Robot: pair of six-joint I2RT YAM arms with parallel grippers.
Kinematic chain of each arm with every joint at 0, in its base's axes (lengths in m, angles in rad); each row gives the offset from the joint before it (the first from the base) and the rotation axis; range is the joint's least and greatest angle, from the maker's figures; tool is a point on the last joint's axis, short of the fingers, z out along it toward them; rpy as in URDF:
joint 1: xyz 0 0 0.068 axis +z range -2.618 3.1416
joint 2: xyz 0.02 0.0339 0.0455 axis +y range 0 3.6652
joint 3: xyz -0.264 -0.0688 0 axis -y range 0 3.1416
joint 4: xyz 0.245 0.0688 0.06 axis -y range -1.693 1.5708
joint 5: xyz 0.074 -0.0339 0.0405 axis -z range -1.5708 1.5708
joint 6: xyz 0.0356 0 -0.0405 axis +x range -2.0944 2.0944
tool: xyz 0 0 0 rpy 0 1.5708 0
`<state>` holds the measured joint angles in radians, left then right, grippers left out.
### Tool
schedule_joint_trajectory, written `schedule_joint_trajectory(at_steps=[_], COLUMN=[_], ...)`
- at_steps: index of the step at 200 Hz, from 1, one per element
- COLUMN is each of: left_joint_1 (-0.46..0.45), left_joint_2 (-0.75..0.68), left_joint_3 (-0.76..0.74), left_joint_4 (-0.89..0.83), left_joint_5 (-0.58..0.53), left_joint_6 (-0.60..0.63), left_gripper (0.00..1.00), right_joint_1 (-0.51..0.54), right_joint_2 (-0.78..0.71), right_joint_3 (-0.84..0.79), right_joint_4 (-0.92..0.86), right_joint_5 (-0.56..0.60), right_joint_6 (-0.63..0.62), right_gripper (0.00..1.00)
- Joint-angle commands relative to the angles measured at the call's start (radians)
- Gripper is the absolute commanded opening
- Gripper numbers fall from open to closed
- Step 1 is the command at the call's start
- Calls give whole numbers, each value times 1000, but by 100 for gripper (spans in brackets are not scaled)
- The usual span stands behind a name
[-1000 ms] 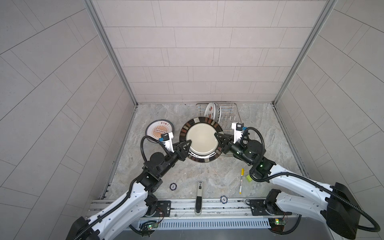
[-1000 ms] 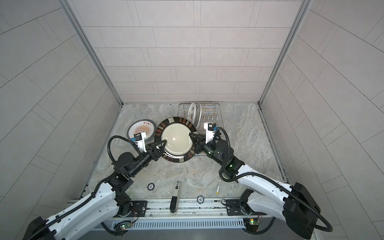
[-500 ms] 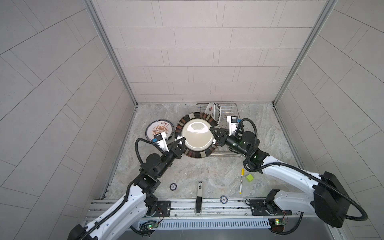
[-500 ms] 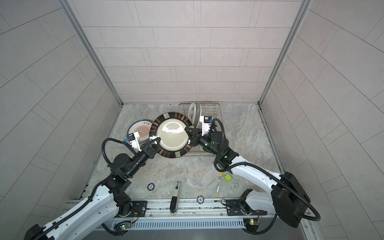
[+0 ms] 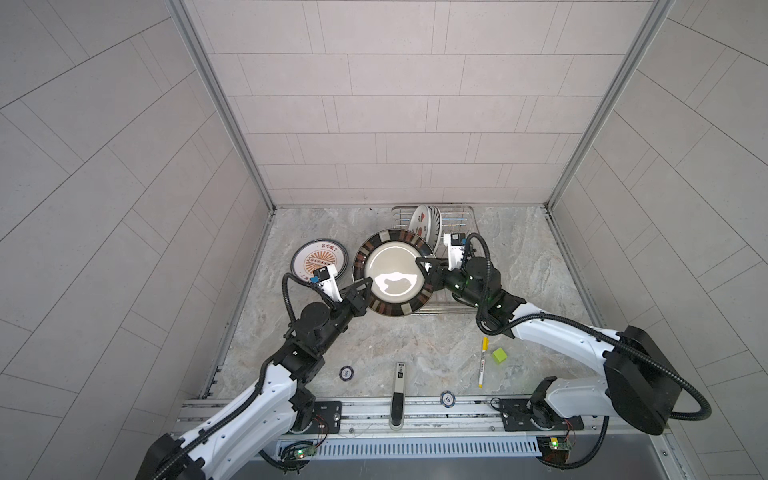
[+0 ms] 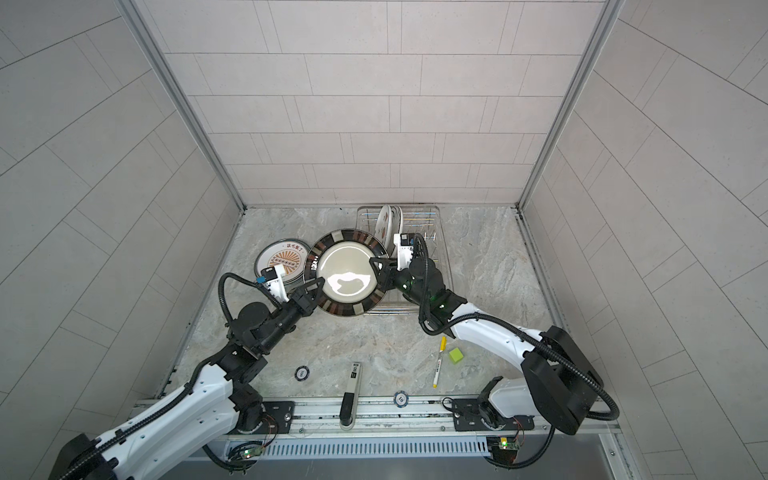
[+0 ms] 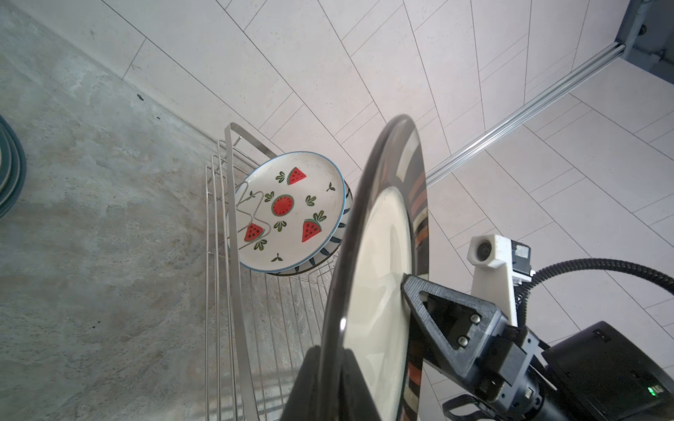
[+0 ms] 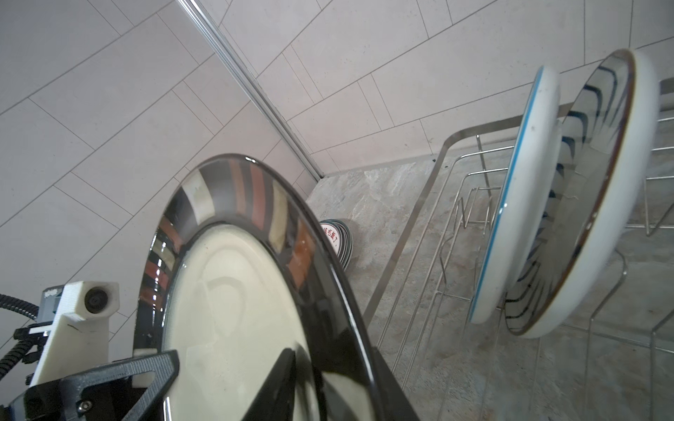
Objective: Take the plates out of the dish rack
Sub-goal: 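Pass the dark-rimmed plate from the right gripper to the left gripper, then carry the dark-rimmed plate with the left gripper down beside the sunburst stack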
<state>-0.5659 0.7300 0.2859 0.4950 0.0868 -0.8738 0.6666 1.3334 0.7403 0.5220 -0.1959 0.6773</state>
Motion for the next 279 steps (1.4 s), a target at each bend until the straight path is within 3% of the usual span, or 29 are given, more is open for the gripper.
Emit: schedule_joint_trajectory(at_steps=[1, 30, 71, 91, 103, 182, 249, 279], left_joint_1=[16, 60, 132, 158, 172, 352, 512, 577], left_joint_2=[-15, -13, 28, 40, 34, -42, -98, -139], left_joint_3=[-12, -28, -50, -59, -62, -94, -132, -134], left_joint_4=[84, 101, 183, 202, 171, 126, 109, 10], left_joint_5=[55, 63, 131, 144, 124, 183, 247, 253], left_joint_6=[1, -36, -118, -146, -148, -240, -311, -314], left_gripper=[0, 0, 0, 0, 0, 0, 0, 0], right_joint_1=[29, 28, 28, 28, 28, 30, 98, 122], right_joint_2=[-3, 6, 24, 32, 35, 20, 38, 75], right_joint_3=[44, 51, 60, 72, 80, 73, 135, 190], right_joint_4=[10, -4, -4, -32, -51, -74, -160, -218], right_joint_5=[-37, -50, -68, -60, -50, 9, 21, 29], right_joint_6=[-56, -60, -56, -54, -52, -80, -226, -260], right_gripper=[37, 45, 68, 82, 99, 99, 98, 97])
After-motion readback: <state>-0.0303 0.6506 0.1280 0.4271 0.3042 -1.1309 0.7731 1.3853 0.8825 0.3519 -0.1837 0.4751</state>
